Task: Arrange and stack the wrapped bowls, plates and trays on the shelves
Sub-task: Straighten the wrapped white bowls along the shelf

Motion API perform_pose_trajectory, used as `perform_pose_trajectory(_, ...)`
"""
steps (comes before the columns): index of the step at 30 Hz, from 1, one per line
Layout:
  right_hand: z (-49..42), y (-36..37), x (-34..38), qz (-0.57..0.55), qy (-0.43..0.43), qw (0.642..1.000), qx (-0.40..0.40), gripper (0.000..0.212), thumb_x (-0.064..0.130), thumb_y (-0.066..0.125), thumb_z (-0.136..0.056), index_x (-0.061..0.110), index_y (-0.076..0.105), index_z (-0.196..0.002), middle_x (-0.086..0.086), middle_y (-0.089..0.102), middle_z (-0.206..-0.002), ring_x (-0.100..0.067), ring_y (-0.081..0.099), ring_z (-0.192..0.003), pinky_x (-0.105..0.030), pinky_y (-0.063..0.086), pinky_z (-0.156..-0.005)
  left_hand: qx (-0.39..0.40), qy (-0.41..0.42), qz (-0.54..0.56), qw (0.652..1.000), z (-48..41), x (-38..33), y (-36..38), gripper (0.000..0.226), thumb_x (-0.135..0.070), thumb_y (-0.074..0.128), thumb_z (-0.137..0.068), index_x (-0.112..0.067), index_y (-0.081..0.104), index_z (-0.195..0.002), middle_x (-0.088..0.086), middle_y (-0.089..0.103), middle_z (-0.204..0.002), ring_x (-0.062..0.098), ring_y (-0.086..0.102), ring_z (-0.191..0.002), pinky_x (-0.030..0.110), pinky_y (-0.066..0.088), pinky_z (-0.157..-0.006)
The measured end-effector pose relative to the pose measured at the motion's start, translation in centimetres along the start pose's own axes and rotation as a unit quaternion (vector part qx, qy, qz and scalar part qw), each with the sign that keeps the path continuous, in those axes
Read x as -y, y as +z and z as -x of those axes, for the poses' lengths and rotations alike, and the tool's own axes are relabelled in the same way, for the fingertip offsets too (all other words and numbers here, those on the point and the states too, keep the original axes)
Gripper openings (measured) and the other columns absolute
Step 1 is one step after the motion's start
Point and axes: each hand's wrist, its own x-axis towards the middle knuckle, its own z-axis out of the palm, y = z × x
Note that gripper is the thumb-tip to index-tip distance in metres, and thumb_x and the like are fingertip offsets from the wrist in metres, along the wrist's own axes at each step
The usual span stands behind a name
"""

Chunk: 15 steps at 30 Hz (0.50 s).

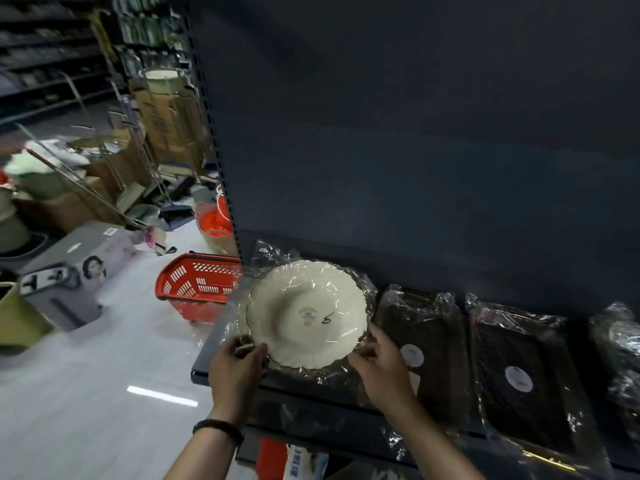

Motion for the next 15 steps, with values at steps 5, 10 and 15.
perform_pose_trajectory(5,-0.6,2.8,0.4,0.086,-0.021,0.996,0.016,0.036,0.016,0.074,-0.090,0.047,0.068,-0.108,0.004,0.071,-0.082,-0.004,0.063,-0.067,-0.030,0.055,-0.065,-0.021,0.004,-0.030,0.999,-1.8,-0.4,-0.8,0.007,-0.021,0.078,-0.075,-0.018,0.071,-0.075,0.002,0.074,-0.065,0.033,0.074,-0.072,0.048,0.064,-0.069)
perform_pose_trajectory(10,-2.2,4.3,0.1,0.185,-0.013,0.983,0.011,0.024,0.022,0.079,-0.087,0.023,0.074,-0.110,0.001,0.069,-0.084,-0.016,0.066,-0.076,-0.029,0.052,-0.065,-0.032,0.006,-0.073,0.997,-2.3,-0.4,-1.2,0.010,-0.022,0.082,-0.080,-0.018,0.073,-0.078,0.001,0.076,-0.070,0.031,0.075,-0.077,0.052,0.064,-0.080)
perform_pose_trajectory(15,-4.6,5.5,-2.3,0.264,0.027,0.964,0.010,0.078,0.048,0.076,-0.083,0.023,0.052,-0.153,-0.003,0.067,-0.112,-0.019,0.069,-0.098,-0.040,0.059,-0.094,-0.018,-0.012,-0.079,0.997,-4.8,2.6,-1.3,0.025,-0.043,0.080,-0.065,-0.021,0.074,-0.075,-0.001,0.074,-0.065,0.029,0.077,-0.072,0.056,0.066,-0.074)
